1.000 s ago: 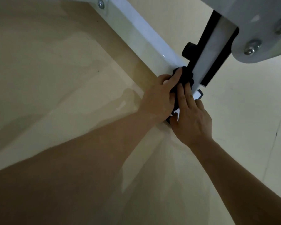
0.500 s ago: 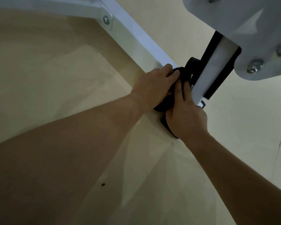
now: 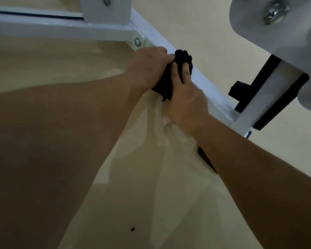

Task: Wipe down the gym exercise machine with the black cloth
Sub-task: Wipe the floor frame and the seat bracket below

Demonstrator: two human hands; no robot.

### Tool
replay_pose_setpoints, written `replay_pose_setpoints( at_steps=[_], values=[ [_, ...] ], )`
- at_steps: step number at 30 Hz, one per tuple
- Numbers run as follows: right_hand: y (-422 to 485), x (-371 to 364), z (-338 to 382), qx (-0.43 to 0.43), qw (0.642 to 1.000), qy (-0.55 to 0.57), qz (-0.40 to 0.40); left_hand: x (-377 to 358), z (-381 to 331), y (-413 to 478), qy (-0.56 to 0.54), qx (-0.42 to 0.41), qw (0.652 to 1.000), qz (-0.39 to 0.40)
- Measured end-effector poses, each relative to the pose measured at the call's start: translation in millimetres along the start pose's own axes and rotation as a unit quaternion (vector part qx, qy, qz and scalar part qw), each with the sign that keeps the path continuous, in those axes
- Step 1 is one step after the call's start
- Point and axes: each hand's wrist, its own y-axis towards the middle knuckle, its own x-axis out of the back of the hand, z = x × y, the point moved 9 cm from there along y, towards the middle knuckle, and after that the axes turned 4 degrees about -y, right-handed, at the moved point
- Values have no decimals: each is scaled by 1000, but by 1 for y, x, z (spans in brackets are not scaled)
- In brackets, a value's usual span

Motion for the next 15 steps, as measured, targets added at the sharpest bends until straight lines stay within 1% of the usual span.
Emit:
replay_pose_setpoints(
  at_steps=[2, 5, 7, 9, 10, 13, 15],
  values=[
    [7, 1, 5, 3, 1000, 6, 12, -1, 6, 4, 2, 18, 1000, 1],
    [0, -1, 0, 18, 1000, -21, -3, -4, -2, -4, -33, 35, 999, -6],
    [-9, -2, -10, 20, 999, -36, -14, -3, -12, -12, -35, 25, 999, -7],
    [-20, -1, -19, 23, 999, -23, -18, -4, -28, -20, -32, 7, 999, -6],
    [-28, 1, -22, 29, 999, -9, -18, -4, -35, -27, -37, 10, 999, 0],
    [-55, 6, -14, 57, 998, 37, -1, -4, -39, -59, -55, 49, 997, 8],
    [-77, 3, 7, 88, 995, 51, 23, 1, -29, -98, -74, 85, 993, 19]
  ],
)
